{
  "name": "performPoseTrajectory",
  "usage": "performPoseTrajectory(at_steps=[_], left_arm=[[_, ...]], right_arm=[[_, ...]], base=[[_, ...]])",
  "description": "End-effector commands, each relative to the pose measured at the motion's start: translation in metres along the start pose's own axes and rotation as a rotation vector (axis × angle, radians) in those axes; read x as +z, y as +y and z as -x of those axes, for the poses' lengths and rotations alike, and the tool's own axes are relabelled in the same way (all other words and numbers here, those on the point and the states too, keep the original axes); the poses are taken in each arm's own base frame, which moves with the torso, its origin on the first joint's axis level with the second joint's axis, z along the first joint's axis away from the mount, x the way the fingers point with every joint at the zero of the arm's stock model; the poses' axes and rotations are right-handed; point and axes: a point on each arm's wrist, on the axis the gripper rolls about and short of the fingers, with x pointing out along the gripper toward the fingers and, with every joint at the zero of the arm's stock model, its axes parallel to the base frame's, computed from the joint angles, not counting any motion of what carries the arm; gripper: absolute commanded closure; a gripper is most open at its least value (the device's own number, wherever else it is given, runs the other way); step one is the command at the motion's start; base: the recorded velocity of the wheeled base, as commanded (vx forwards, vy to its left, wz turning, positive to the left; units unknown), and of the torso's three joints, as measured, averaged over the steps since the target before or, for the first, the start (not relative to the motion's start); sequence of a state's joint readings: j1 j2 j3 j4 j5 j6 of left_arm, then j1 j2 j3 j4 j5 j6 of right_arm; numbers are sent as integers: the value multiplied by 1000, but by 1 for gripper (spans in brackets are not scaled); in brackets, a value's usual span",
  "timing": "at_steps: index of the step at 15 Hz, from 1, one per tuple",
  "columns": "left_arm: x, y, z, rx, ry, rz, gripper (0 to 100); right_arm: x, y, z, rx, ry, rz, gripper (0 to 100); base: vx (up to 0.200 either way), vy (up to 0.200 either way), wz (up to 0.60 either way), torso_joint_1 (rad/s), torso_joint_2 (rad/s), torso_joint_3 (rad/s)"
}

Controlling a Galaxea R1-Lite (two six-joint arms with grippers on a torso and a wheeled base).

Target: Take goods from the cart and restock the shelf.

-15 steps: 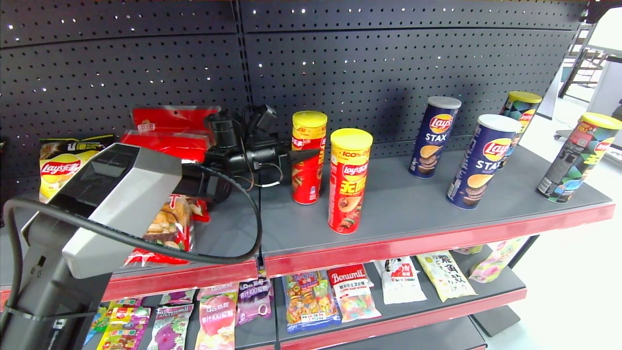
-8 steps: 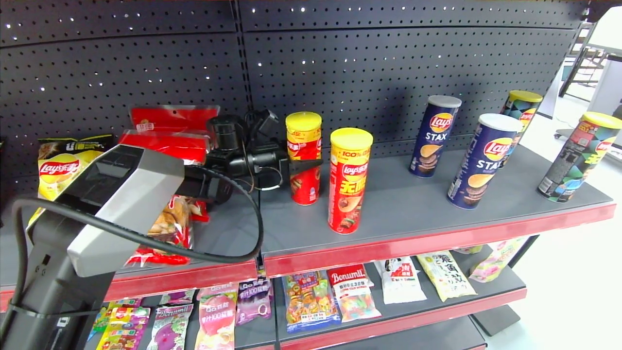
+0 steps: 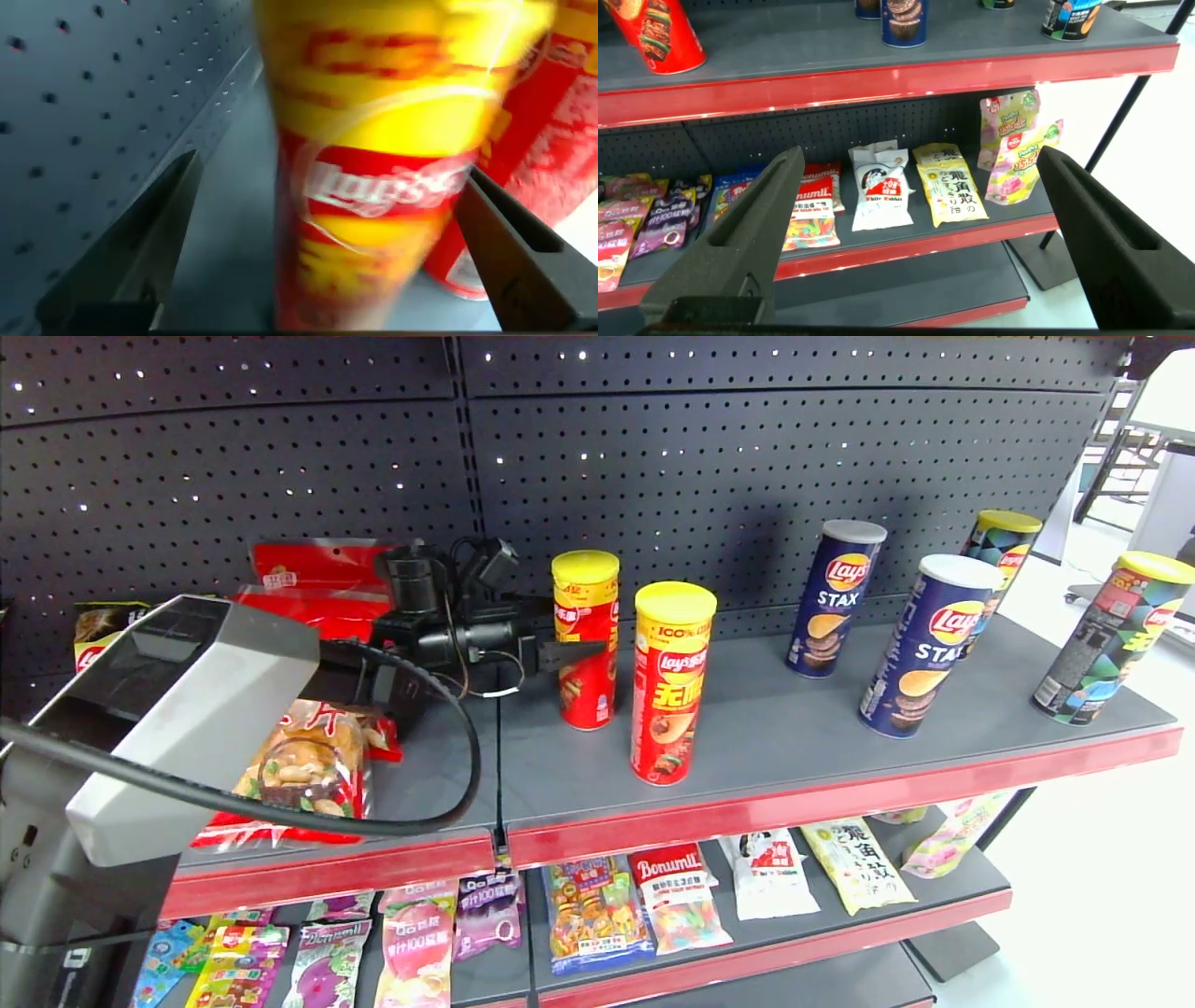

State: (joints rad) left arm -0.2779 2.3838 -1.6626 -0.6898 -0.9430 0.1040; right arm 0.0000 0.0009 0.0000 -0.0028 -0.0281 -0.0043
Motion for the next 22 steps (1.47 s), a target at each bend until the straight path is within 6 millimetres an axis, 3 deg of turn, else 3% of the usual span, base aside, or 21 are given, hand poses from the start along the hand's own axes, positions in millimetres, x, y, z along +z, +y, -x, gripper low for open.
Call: performPoseTrajectory(at_steps=[1,6,8,12,15,17,18,20,21,22], left_arm=[[16,-3,20,25,34,-9,0],[40,-13,42,37,87,9,0],[51,-25,57,46,113,46,0],[87,-66,108,97,190,157,0],[111,-116,170,258,272,250,0],[123,-162,213,496,325,250,0],[124,-166,216,511,328,246,0],[126,-219,257,825,352,242,0],[123,-241,268,889,338,235,0],[121,-250,272,912,330,227,0]], right_arm=[[0,0,0,-1,0,0,0],[0,0,0,0,0,0,0],[0,0,0,2,0,0,0],[0,0,0,-1,0,0,0],[0,0,0,-1,-1,0,0],[0,0,0,0,0,0,0],[0,0,0,-1,0,0,0],[0,0,0,0,0,0,0],[0,0,0,-1,0,0,0],[0,0,0,0,0,0,0]], base=[[0,0,0,0,0,0],[0,0,0,0,0,0],[0,0,0,0,0,0],[0,0,0,0,0,0],[0,0,0,0,0,0],[0,0,0,0,0,0],[0,0,0,0,0,0],[0,0,0,0,0,0],[0,0,0,0,0,0],[0,0,0,0,0,0]])
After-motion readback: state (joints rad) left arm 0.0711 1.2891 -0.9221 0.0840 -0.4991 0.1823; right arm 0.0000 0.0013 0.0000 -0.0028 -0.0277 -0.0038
